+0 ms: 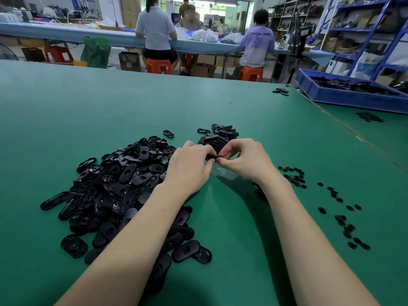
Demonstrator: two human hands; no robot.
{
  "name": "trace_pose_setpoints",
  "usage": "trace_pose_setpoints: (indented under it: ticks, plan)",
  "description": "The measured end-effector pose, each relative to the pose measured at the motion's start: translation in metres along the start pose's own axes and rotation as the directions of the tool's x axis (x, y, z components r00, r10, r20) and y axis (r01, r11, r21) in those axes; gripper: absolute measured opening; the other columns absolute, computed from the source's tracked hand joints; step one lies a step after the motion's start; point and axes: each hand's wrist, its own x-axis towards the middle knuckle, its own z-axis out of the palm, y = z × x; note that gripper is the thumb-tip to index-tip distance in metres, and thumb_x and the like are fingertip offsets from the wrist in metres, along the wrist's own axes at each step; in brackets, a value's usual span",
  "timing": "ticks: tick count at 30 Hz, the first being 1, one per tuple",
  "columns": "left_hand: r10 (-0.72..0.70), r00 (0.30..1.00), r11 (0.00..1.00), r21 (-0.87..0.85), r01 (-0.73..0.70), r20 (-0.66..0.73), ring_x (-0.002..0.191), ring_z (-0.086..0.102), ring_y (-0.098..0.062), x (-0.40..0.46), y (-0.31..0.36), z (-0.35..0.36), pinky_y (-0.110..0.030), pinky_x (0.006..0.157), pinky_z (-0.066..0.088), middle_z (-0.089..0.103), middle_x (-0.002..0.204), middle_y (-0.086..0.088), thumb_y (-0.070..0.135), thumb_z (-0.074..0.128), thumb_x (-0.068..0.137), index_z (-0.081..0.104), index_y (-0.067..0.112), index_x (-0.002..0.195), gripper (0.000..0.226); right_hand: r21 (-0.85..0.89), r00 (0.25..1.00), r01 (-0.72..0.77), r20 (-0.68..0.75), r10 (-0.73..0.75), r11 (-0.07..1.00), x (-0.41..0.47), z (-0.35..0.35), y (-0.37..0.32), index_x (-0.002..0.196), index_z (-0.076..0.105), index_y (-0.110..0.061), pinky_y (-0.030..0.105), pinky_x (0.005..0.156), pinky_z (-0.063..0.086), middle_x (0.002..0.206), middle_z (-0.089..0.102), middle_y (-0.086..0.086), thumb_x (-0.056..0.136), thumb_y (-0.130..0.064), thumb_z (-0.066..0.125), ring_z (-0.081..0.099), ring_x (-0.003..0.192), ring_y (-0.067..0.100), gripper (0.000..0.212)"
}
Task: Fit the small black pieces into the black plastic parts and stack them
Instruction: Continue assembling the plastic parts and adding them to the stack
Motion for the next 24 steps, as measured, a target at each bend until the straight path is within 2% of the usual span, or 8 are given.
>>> trace_pose_setpoints:
  ticks: [4,7,10,14,17,22,24]
  plan:
    - [0.018,1.000,1.000,0.000,-0.018,0.001,0.112,0.051,-0.017,0.000,0.000,0.000,-0.034,0.092,0.040,0.067,0.104,0.009,0.035,0.057,0.098,0.066,0.033,0.115,0.019,0.022,1.000,-0.002,-0.011,0.002,1.000,-0.002,0.005,0.005,0.072,0.068,-0.033,0.026,0.063,0.044,0.073,0.068,-0.029,0.072,-0.037,0.079,0.058,0.062,-0.007,0.011]
    - [0.032,0.999,0.999,-0.029,-0.032,0.004,0.107,0.054,-0.017,-0.002,0.000,0.000,-0.033,0.088,0.039,0.054,0.090,0.011,0.035,0.059,0.097,0.068,0.035,0.115,0.020,0.085,1.000,-0.011,0.006,0.011,0.996,-0.004,0.005,0.010,0.073,0.070,-0.030,0.030,0.067,0.052,0.072,0.071,-0.022,0.071,-0.034,0.080,0.058,0.059,-0.004,0.011]
    - [0.040,0.999,0.999,-0.030,-0.039,0.019,0.109,0.054,-0.015,-0.002,-0.001,0.001,-0.033,0.089,0.040,0.060,0.096,0.011,0.037,0.059,0.097,0.068,0.036,0.115,0.020,0.114,1.000,-0.004,0.016,0.002,0.993,-0.004,0.006,0.013,0.072,0.070,-0.028,0.027,0.064,0.048,0.071,0.072,-0.019,0.071,-0.031,0.080,0.057,0.057,-0.003,0.011]
    - [0.045,0.998,0.998,-0.040,-0.043,0.033,0.108,0.054,-0.013,-0.001,-0.003,0.002,-0.032,0.085,0.038,0.050,0.088,0.016,0.039,0.058,0.097,0.067,0.038,0.112,0.017,0.165,0.999,-0.012,0.038,0.006,0.986,-0.005,0.006,0.013,0.072,0.070,-0.025,0.027,0.064,0.048,0.068,0.071,-0.014,0.071,-0.026,0.080,0.055,0.056,-0.001,0.010]
    - [0.046,0.998,0.998,-0.042,-0.044,0.050,0.108,0.055,-0.013,0.000,-0.004,0.002,-0.031,0.085,0.037,0.057,0.092,0.014,0.040,0.057,0.097,0.065,0.039,0.110,0.016,0.187,0.999,-0.002,0.047,-0.006,0.982,-0.006,0.005,0.012,0.071,0.069,-0.023,0.021,0.060,0.046,0.064,0.068,-0.012,0.072,-0.022,0.080,0.054,0.054,-0.001,0.012]
    - [0.031,0.997,0.999,-0.023,-0.029,0.069,0.102,0.057,-0.015,-0.001,-0.005,0.004,-0.029,0.082,0.031,0.041,0.080,0.017,0.040,0.057,0.097,0.065,0.040,0.110,0.015,0.215,0.998,0.006,0.057,-0.019,0.977,-0.008,0.007,0.010,0.069,0.067,-0.021,0.010,0.054,0.041,0.062,0.066,-0.010,0.074,-0.014,0.080,0.053,0.051,-0.002,0.015]
    - [0.021,0.996,0.999,-0.040,-0.017,0.083,0.103,0.058,-0.015,0.000,-0.006,0.003,-0.030,0.084,0.034,0.051,0.090,0.016,0.042,0.056,0.097,0.064,0.042,0.110,0.015,0.225,0.999,0.005,0.047,-0.016,0.974,-0.008,0.006,0.010,0.069,0.067,-0.019,0.010,0.055,0.042,0.062,0.066,-0.010,0.074,-0.014,0.080,0.053,0.052,-0.001,0.015]
